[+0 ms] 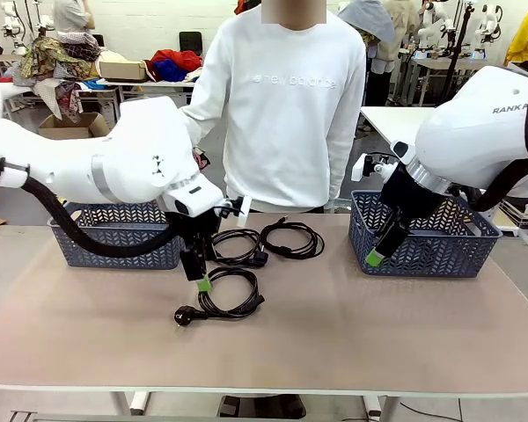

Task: Organize the cables according to human instructions.
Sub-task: Pick up a bundle of cables and place it in the basket indicated by the human.

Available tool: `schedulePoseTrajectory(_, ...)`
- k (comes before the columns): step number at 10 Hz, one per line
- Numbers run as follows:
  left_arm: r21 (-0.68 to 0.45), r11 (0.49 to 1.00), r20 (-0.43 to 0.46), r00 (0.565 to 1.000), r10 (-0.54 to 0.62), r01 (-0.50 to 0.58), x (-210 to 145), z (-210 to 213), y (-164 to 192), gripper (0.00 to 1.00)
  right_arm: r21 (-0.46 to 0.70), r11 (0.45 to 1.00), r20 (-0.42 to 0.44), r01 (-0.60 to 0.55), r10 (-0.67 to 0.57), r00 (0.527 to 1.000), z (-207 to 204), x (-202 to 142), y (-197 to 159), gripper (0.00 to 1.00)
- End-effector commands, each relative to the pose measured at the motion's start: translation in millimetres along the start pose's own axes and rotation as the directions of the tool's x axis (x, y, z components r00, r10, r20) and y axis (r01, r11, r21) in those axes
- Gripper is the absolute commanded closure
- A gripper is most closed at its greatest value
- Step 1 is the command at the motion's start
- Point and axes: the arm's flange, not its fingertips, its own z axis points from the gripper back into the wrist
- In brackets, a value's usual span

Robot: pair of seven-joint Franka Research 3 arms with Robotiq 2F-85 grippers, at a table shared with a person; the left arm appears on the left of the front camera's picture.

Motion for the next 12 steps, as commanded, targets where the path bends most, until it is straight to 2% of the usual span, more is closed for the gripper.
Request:
schedulePoseTrajectory(1, -0.01, 1.0, -0.053, 0.998, 0.013, -0.014, 10.1, -12.6, -5.7, 0.0, -0.005, 1.0, 0.003, 0.001, -0.001, 1.0, 1.9, 2.3, -1.4, 0.0)
schedulePoseTrajectory(4, -0.007, 1.0, -0.065, 0.998, 0.001, -0.001, 14.2, -44.4, -6.6, 0.0, -0.005, 1.0, 0.003, 0.001, -0.001, 1.0, 1.9, 2.3, -1.4, 0.0)
schedulePoseTrajectory(12, 0.001, 1.0, -0.091, 0.996, -0.001, 0.001, 15.6, -81.3, -2.0, 0.0, -0.005, 1.0, 0.003, 0.001, -0.001, 1.0, 1.9, 2.3, -1.4, 0.0)
